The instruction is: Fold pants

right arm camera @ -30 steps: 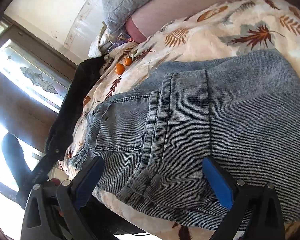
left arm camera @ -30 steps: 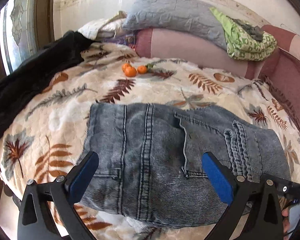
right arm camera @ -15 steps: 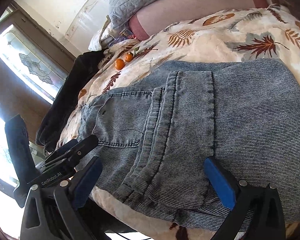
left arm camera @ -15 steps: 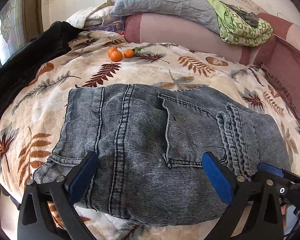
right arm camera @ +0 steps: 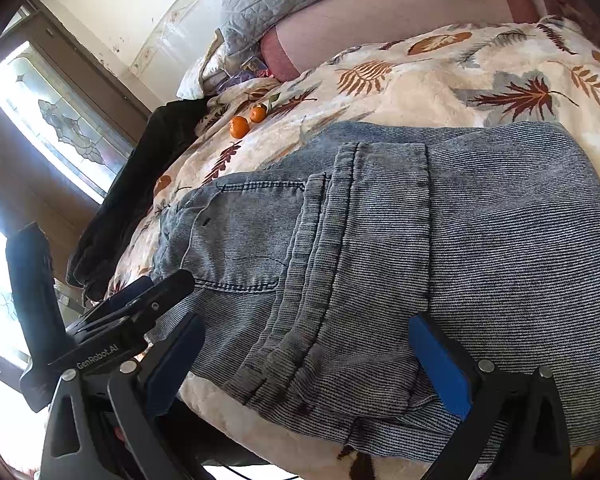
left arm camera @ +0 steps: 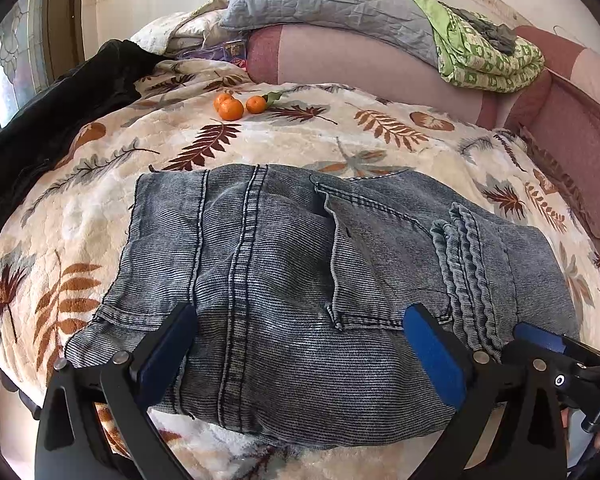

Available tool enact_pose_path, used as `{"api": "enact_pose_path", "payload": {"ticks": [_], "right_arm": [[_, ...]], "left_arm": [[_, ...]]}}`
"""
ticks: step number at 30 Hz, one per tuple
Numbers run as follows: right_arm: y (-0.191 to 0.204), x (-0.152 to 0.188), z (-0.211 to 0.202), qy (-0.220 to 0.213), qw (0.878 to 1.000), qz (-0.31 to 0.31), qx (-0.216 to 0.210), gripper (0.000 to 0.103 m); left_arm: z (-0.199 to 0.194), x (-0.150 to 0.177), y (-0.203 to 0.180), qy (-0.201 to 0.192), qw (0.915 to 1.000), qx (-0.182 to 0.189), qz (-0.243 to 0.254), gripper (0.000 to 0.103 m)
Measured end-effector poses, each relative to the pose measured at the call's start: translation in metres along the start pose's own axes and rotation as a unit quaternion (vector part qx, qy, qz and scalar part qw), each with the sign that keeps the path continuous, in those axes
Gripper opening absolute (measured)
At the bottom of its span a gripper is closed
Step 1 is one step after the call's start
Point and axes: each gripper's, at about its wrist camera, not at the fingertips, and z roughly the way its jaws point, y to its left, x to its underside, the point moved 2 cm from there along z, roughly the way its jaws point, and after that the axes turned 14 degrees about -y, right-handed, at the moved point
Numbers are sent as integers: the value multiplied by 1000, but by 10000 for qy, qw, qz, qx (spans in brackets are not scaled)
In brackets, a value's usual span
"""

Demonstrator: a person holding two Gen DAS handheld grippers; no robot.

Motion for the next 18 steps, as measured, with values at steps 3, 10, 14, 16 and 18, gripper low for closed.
{"api": "enact_pose_path", "payload": {"ticks": [3, 10, 14, 16, 18], "right_arm": [[0, 0, 0, 2, 10000, -15, 2, 103], [1, 0, 0, 2, 10000, -16, 5, 103], [1, 0, 0, 1, 10000, -15, 7, 103], [1, 0, 0, -1, 10000, -9, 9, 103], [1, 0, 0, 0, 10000, -12, 10, 103]], "left_arm": [[0, 0, -1, 5, 10000, -7, 19, 102], [1, 0, -2, 9, 10000, -20, 32, 102], [2, 1, -2, 21, 10000, -35, 72, 102], [2, 2, -1, 19, 9999, -38, 94, 102], [2, 2, -2, 21, 9999, -49, 106, 102]]}}
